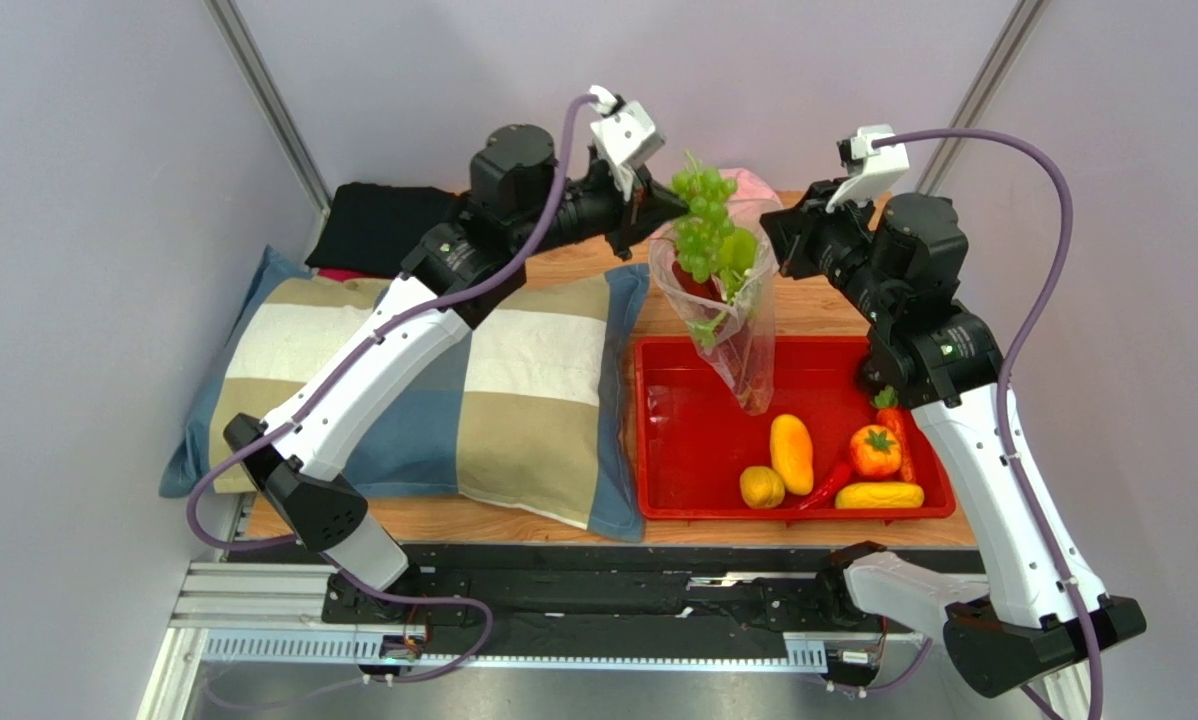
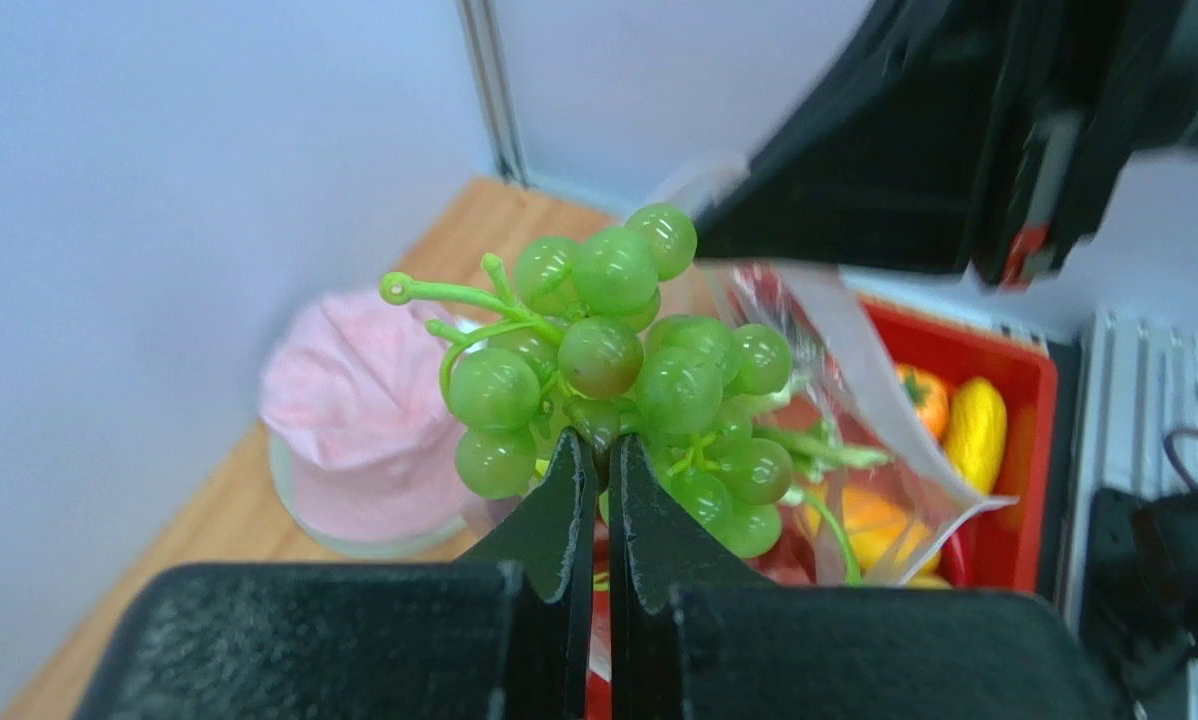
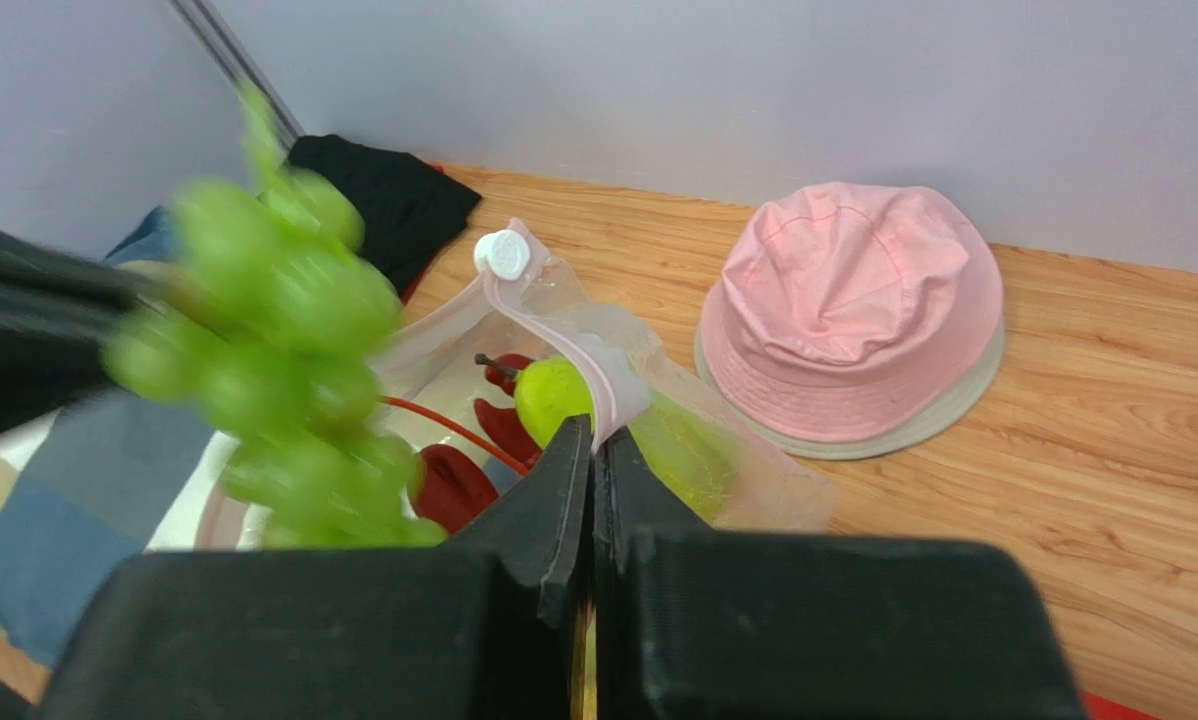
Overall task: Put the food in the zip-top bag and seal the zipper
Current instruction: Pick up the fake fruit from the bin, then place the fake fruit in the zipper food storage bag.
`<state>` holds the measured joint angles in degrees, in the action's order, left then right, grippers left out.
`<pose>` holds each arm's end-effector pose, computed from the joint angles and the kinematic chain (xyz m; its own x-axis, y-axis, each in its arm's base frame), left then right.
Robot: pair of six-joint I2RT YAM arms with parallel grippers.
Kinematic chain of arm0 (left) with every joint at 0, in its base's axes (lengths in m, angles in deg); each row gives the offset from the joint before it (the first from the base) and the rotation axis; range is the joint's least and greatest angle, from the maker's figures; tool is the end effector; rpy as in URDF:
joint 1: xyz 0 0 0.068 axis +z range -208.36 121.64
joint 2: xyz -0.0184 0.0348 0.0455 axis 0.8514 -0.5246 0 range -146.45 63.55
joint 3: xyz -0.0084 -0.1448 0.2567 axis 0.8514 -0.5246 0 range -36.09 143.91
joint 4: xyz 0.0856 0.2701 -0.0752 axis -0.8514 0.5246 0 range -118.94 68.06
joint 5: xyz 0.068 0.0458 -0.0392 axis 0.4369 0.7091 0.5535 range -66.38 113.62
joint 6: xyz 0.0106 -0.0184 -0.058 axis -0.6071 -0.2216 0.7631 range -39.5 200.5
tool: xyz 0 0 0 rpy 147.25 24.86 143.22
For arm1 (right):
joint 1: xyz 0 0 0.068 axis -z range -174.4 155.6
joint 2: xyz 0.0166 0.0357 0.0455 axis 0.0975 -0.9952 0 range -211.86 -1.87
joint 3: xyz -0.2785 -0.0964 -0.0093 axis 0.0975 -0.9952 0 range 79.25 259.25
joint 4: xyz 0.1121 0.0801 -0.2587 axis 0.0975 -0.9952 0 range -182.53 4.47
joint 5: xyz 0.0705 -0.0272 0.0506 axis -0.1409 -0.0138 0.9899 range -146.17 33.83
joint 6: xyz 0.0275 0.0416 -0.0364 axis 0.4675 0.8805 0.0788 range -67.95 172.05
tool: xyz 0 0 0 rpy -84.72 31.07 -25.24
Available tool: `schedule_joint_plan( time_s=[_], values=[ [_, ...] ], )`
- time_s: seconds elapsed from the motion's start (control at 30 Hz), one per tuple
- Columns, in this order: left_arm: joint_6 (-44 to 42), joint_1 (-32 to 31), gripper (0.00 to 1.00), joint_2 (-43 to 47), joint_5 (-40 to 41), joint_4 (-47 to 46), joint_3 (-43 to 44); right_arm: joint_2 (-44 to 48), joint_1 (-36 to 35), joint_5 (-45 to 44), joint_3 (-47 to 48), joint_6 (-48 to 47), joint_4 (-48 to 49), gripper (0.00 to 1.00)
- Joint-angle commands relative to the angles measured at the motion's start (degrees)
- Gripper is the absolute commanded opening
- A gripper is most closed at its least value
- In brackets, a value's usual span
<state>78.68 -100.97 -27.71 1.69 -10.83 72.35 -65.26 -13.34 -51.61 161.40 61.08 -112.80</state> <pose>0.2767 -0.2781 0.5378 0.0169 0.0246 -0.9996 0.9027 0.4294 0.0258 0.2402 0.0863 0.4984 -0.2009 0.0965 -0.9748 -0.3709 0.9136 0.1669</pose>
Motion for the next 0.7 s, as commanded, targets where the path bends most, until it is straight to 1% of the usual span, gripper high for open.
schedule_joint_plan(
  time_s=[0.0, 0.13, 0.17, 0.2, 0.23, 0.3, 0.33, 0.4, 0.43, 0.47, 0.5, 0.53, 0.6, 0.67],
  values=[
    [-3.3, -2.6, 0.0, 1.1, -3.0, 3.2, -4.0, 0.6, 0.1, 4.6, 3.7, 3.0, 5.2, 0.0],
    [-5.4, -3.0, 0.0, 1.1, -5.0, 9.1, -3.5, 0.7, 0.1, 7.4, 3.2, 3.4, 6.2, 0.0],
    [-7.0, -2.9, 0.0, 1.2, -5.8, 9.9, -3.3, 0.7, 0.1, 7.7, 3.1, 3.2, 6.2, 0.0],
    [-8.5, -2.9, 0.03, 1.4, -7.0, 10.9, -3.2, 0.6, 0.1, 7.8, 3.1, 3.1, 6.3, 0.0],
    [-10.1, -2.9, 0.15, 2.0, -8.9, 12.7, -3.4, 0.6, 0.1, 7.9, 3.2, 3.2, 6.3, 0.0],
    [-11.9, -2.7, 0.38, 2.4, -8.8, 14.4, -3.2, 0.4, 0.1, 8.4, 3.4, 2.8, 6.3, 0.0],
    [-11.5, -2.4, 0.58, 2.8, -7.6, 15.6, -3.1, 0.5, 0.1, 8.6, 3.5, 2.7, 6.3, 0.0],
    [-7.6, -1.1, 0.7, 3.6, -7.5, 15.8, -3.1, 0.6, 0.1, 9.4, 3.6, 1.8, 6.5, 0.0],
    [-5.4, 1.5, 0.71, 4.8, -8.6, 14.9, -3.1, 0.7, 0.1, 9.8, 3.6, 1.5, 6.5, 0.0],
    [-0.9, 2.7, 0.72, 5.6, -9.3, 14.2, -3.0, 0.7, 0.1, 10.6, 3.6, 0.7, 6.4, 0.0],
    [0.8, 3.9, 0.73, 7.5, -9.7, 13.2, -3.0, 0.9, 0.2, 11.2, 3.6, 0.5, 6.4, 0.0],
    [1.5, 5.5, 0.73, 8.5, -9.6, 11.4, -3.0, 1.1, 0.1, 12.0, 3.6, 0.0, 6.4, 0.0],
    [3.8, 6.6, 0.73, 11.4, -8.6, 9.1, -3.7, 1.0, 0.2, 14.5, 3.5, -0.3, 6.5, 0.0],
    [4.7, 7.5, 0.74, 12.8, -5.4, 8.3, -4.6, 0.8, 0.1, 16.8, 3.4, -0.2, 6.7, 0.0]
  ],
)
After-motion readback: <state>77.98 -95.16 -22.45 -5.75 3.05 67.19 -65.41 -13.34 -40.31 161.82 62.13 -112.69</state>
